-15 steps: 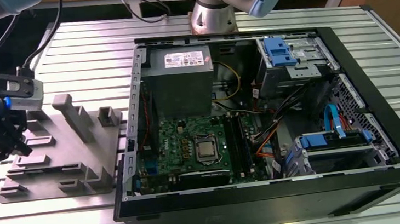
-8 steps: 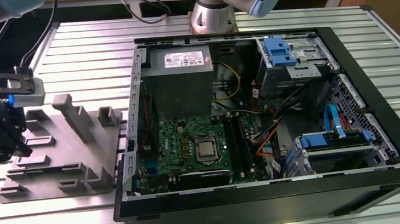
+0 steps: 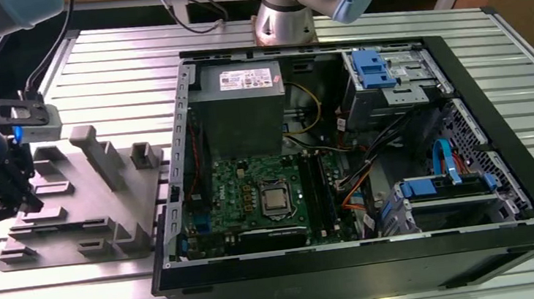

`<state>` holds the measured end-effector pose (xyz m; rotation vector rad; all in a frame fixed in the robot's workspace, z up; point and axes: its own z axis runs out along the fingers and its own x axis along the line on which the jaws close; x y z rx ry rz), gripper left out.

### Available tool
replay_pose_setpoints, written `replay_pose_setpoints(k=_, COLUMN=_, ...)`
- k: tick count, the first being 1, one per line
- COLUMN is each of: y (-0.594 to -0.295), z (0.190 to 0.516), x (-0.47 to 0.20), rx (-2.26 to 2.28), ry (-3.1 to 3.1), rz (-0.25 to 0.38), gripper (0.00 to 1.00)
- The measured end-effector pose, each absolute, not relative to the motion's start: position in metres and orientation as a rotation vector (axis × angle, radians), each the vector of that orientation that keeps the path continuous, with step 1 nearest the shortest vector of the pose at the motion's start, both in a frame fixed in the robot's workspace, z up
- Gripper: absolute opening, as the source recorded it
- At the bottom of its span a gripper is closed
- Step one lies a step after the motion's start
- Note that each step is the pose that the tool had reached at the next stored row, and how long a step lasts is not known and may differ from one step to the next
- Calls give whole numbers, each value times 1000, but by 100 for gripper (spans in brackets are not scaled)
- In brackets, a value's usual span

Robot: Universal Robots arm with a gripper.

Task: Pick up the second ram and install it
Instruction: 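Pick up the second ram and move it above second insertion slot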

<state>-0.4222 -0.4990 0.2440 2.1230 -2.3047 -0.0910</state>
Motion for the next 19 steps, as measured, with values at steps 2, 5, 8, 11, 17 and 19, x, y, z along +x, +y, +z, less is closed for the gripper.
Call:
replay_pose_setpoints(k=2, y=-499, z=243, x=-422, rx=2129, ry=-2298, rz=-91, gripper=7)
replay_pose_setpoints(k=5, y=-500, z=242, x=-422, rx=2144, ry=-2284, rz=-91, gripper=7)
replay_pose_setpoints(k=8, y=-502, z=240, x=-422, rx=2158, ry=-2271, rz=-90, gripper=7)
replay_pose_setpoints(k=11, y=-503, z=238, x=-422, rx=2167, ry=-2262, rz=-90, gripper=7)
replay_pose_setpoints(k=17, y=-506, z=235, x=-419, rx=2181, ry=-2247, rz=-90, gripper=7)
replay_pose_setpoints(k=19, y=-507, z=234, x=-418, rx=2187, ry=-2242, rz=-90, gripper=7)
